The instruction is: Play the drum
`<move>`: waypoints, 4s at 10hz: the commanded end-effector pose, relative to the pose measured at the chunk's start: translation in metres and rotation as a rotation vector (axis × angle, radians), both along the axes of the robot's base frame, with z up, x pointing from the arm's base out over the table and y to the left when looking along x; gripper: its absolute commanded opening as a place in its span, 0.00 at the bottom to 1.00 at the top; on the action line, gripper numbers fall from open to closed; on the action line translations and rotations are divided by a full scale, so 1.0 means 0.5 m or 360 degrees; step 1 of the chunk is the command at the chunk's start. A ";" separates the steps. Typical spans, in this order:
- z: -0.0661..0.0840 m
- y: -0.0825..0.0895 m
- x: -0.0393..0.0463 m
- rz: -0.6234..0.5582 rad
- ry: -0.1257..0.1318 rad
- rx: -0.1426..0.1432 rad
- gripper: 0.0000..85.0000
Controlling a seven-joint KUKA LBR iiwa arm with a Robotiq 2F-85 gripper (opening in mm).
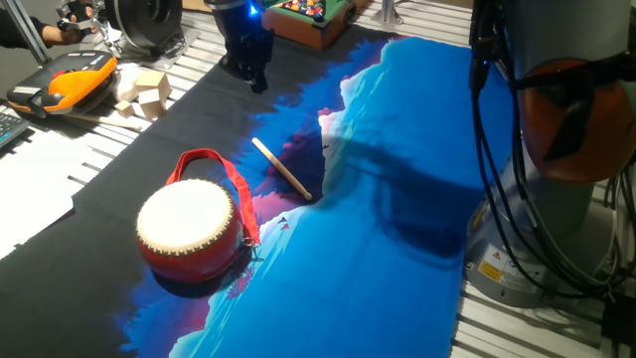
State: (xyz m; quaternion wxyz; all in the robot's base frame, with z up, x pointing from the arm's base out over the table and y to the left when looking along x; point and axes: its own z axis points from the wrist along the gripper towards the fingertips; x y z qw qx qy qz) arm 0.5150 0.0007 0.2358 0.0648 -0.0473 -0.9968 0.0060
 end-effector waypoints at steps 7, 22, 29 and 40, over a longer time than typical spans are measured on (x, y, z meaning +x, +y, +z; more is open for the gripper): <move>0.000 0.000 0.000 0.0003 -0.0005 0.0000 0.00; 0.000 0.000 0.000 -0.0285 -0.0046 -0.0055 0.00; -0.007 -0.006 0.006 -0.0345 -0.0114 -0.0160 0.00; -0.250 -0.077 0.111 -0.0655 -0.0085 -0.0071 0.60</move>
